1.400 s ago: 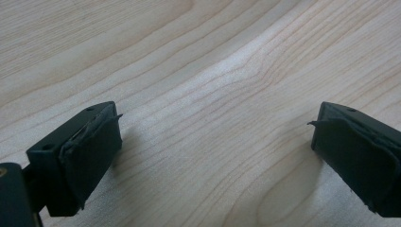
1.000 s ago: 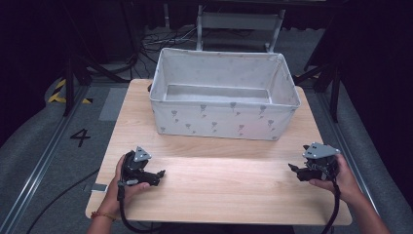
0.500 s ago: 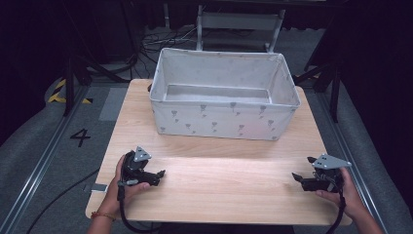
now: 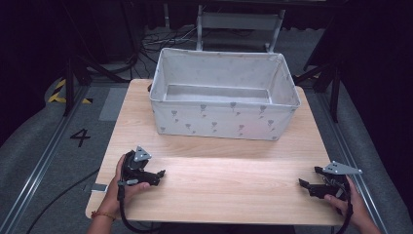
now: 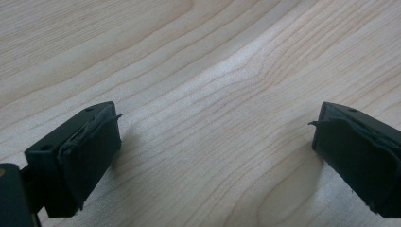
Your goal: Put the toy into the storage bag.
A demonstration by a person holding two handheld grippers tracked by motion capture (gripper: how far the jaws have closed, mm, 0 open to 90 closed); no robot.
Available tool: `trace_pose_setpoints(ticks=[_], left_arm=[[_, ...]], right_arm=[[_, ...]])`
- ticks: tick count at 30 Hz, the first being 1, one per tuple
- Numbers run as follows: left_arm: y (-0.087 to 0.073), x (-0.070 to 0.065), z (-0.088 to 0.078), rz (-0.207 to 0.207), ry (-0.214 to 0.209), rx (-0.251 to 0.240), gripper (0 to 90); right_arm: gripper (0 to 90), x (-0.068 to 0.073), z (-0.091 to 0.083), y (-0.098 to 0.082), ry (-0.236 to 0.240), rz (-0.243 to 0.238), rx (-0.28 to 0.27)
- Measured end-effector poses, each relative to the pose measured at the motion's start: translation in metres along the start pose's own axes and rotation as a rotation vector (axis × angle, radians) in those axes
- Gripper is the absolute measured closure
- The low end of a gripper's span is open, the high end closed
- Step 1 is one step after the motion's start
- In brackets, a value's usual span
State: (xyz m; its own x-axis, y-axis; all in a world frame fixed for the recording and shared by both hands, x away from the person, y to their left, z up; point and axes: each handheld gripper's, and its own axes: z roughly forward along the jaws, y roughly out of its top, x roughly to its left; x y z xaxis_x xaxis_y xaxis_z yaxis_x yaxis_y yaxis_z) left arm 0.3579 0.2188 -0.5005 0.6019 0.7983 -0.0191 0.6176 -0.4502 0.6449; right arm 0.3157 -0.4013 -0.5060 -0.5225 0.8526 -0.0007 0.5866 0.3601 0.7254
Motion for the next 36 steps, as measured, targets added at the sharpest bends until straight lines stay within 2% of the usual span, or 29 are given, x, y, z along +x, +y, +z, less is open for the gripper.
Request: trace_pose_setpoints(ticks=[3, 36], left_arm=[[0.0000, 0.0000, 0.0000, 0.000, 0.000, 0.001, 2.1], [-0.0001, 0.0001, 0.0002, 0.000, -0.001, -0.002, 2.1]], right_arm=[[11.4, -0.0032, 0.0005, -0.0004, 0.001, 0.029, 0.013], [9.8, -0.0035, 0.0015, 0.0002, -0.001, 0.031, 0.016]])
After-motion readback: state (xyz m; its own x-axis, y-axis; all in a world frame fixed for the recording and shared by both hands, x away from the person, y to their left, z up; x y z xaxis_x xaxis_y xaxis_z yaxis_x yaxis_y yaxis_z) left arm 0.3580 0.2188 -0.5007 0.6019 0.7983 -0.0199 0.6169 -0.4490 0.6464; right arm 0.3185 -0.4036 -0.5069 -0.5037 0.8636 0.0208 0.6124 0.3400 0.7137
